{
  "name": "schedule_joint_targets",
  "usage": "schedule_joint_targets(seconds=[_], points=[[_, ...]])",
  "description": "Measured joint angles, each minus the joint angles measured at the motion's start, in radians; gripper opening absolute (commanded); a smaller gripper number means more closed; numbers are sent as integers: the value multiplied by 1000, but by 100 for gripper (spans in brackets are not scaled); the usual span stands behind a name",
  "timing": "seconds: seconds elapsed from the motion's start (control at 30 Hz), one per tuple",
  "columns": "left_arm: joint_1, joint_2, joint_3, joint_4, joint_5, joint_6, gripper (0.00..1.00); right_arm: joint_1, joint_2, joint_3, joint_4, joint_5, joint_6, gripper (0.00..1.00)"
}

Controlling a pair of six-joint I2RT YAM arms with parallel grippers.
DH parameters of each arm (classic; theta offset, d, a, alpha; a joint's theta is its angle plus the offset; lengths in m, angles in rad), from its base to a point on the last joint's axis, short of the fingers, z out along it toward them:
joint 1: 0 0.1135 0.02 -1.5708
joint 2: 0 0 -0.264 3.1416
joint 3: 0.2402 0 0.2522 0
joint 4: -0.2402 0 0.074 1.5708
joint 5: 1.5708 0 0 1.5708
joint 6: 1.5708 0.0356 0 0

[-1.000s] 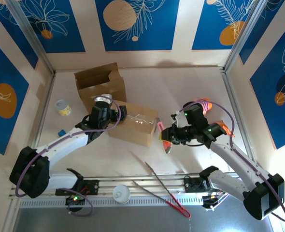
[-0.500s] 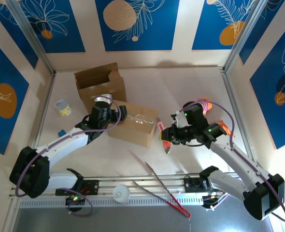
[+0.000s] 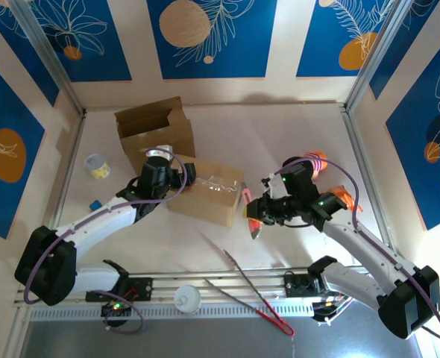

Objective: Unpack the express box

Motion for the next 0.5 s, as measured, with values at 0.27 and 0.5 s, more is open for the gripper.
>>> schedule_joint_targets(seconds=[0.27,0.5], points=[[0,5,1,4,0,0,99,24,-1,-1,15,5,41,0],[0,5,1,6,0,0,99,61,-8,-20,29,4,74,0]])
